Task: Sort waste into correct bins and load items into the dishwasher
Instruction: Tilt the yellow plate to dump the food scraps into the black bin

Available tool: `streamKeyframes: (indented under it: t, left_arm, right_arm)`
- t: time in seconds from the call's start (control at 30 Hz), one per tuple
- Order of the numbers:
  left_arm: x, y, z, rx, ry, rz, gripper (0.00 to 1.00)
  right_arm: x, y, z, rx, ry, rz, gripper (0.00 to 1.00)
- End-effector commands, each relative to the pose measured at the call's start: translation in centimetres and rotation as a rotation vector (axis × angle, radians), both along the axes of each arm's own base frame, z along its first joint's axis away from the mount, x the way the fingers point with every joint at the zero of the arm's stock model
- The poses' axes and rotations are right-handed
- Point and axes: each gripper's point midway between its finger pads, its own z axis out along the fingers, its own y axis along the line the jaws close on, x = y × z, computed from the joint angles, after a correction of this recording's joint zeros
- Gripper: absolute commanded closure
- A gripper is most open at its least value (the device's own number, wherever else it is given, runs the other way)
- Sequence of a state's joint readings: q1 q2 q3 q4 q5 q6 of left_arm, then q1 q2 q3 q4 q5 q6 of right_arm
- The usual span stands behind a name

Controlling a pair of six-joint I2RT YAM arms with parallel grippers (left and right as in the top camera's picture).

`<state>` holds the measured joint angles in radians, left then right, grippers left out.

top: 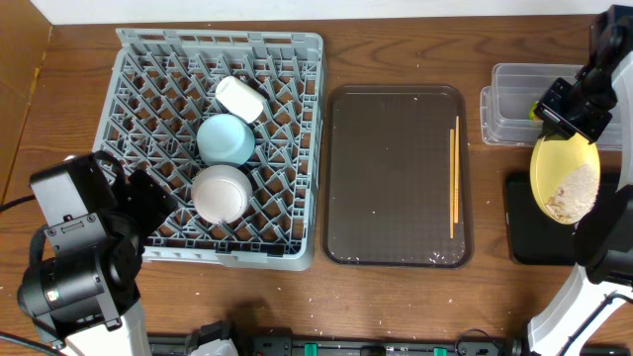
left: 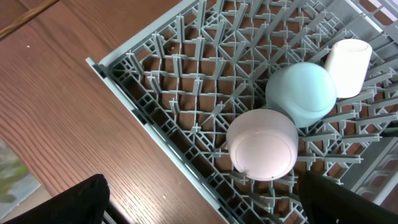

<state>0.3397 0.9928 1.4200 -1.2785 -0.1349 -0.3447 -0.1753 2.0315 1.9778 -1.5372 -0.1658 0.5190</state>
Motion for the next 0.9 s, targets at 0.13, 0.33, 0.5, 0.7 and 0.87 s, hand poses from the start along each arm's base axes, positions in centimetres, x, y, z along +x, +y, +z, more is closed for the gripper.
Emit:
streamKeyframes:
  t: [0.13, 0.33, 0.5, 0.7, 0.87]
  left_arm:
    - [-0.1, 0.3, 0.3, 0.005, -0.009, 0.021, 0.02]
    - [-0.1, 0.3, 0.3, 0.005, -0.009, 0.021, 0.02]
    - [-0.1, 0.3, 0.3, 0.005, -0.009, 0.021, 0.02]
    - [-0.1, 0.3, 0.3, 0.005, -0.009, 0.021, 0.02]
    - [-0.1, 0.3, 0.3, 0.005, -0.009, 0.021, 0.02]
  right_arm:
    - [0.3, 0.7, 2.0, 0.114, -0.092, 0.079, 0.99]
    - [-0.4, 0.8, 2.3, 0.175, -0.082, 0.092, 0.99]
    - [-0.7, 1.0, 3.0, 0.27, -0.114, 0.12, 0.99]
    - [-1.2, 0.2, 3.7, 0.35, -0.148, 0.121, 0.99]
    - [-1.3, -1.0, 4.2, 0.392, -0.192, 0.114, 0.99]
